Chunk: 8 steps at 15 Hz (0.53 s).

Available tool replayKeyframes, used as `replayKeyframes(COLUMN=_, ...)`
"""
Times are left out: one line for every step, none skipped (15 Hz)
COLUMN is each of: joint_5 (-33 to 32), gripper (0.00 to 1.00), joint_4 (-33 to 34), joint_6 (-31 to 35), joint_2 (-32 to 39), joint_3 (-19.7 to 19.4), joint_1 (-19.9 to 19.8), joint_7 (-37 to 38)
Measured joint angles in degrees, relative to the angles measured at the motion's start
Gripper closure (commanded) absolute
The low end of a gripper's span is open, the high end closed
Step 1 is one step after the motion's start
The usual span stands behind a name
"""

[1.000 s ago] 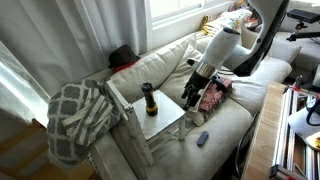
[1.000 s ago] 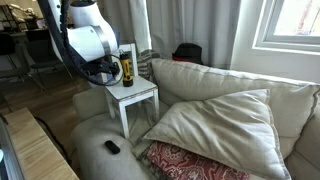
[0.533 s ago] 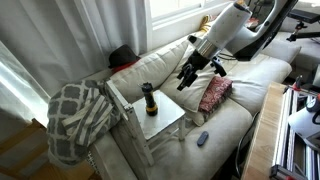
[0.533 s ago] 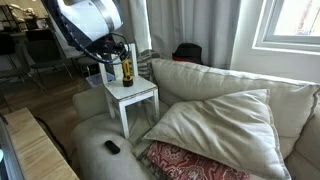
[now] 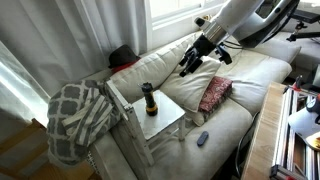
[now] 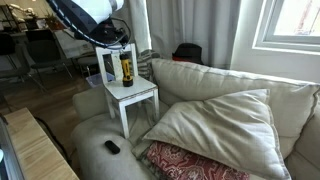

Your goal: Press the on and off button of the torchlight twice and then flip the torchlight to make it face down on the chair seat

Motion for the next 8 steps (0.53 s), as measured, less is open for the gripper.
replayKeyframes(joint_5=-1.25, gripper=0.0, joint_4=0.0, joint_6=0.71, joint_2=-0.77, joint_3=-0.21, joint_1=-0.16, joint_7=1.24)
replayKeyframes(joint_5=-2.56, gripper=0.0, joint_4=-0.01, joint_6=1.49, joint_2=-1.59, joint_3=-0.46, joint_1=-0.33, joint_7=2.55)
replayKeyframes(joint_5=-3.86, gripper=0.0, joint_4=0.0, joint_6=2.0, joint_2=-2.39, joint_3=-0.75, joint_1=-0.42, joint_7=3.95)
replayKeyframes(joint_5=-4.79, gripper=0.0, joint_4=0.0, joint_6=2.35, joint_2=-3.13, joint_3=-1.0, joint_1=-0.48, joint_7=5.03)
replayKeyframes(joint_5=-5.18, gripper=0.0, joint_4=-0.02, joint_6=2.47, joint_2=-3.68, joint_3=-1.13, joint_1=-0.52, joint_7=5.54)
replayKeyframes(joint_5=-5.28, gripper=0.0, joint_4=-0.03, joint_6=2.49, joint_2=-3.97, joint_3=-1.16, joint_1=-0.53, joint_7=5.72)
replayKeyframes(joint_5=-5.31, gripper=0.0, joint_4=-0.05, joint_6=2.49, joint_2=-4.12, joint_3=-1.16, joint_1=-0.53, joint_7=5.8)
replayKeyframes(joint_5=-5.32, gripper=0.0, joint_4=-0.07, joint_6=2.49, joint_2=-4.18, joint_3=-1.16, joint_1=-0.53, joint_7=5.83)
